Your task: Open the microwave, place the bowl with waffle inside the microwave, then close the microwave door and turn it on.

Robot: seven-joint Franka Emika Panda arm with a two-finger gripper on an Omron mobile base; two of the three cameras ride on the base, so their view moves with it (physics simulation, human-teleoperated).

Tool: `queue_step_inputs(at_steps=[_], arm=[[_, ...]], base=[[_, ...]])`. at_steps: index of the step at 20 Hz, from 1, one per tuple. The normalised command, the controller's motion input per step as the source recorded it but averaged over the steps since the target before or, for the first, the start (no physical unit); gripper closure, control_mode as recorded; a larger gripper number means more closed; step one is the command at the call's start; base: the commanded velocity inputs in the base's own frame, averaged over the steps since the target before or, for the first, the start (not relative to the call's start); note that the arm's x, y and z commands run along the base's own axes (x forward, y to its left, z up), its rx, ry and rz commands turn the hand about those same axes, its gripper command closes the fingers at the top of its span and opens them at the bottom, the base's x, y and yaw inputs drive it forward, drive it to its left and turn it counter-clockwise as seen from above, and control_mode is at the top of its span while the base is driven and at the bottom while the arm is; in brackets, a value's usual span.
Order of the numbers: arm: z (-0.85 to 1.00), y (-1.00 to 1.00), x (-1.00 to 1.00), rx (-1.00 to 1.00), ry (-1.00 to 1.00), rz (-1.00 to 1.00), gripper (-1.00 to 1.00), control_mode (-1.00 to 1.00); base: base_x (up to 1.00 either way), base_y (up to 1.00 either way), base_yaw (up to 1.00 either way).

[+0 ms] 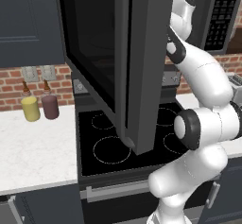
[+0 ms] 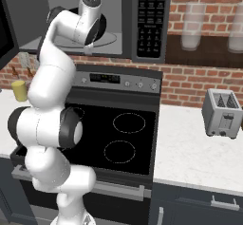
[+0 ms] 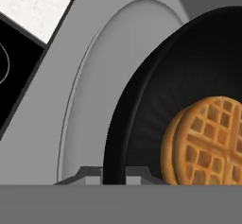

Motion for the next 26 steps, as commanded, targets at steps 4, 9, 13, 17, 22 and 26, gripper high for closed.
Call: queue_step_inputs(at_steps=[4, 9, 13, 17, 22, 26], arm=[[0.00, 0.28, 0.62, -0.03, 0.00, -0.02, 1.00, -1.00], [-0.12, 0.37, 0.47, 0.00, 0.00, -0.03, -1.00, -1.00], [-0.18, 0.32, 0.20, 0.00, 0.00, -0.01, -1.00, -1.00], [-0.08, 0.19, 0.05, 0.00, 0.00, 0.00, -1.00, -1.00], [-0.07, 0.12, -0.19, 0.00, -0.15, 0.00, -1.00, -1.00], [0.00, 0.00, -0.85, 0.00, -0.31, 0.00, -1.00, -1.00]], base=[[0.00, 0.00, 0.00], [0.00, 0.00, 0.00], [0.00, 0.00, 0.00], [0.00, 0.00, 0.00], [0.00, 0.00, 0.00], [0.00, 0.00, 0.00]])
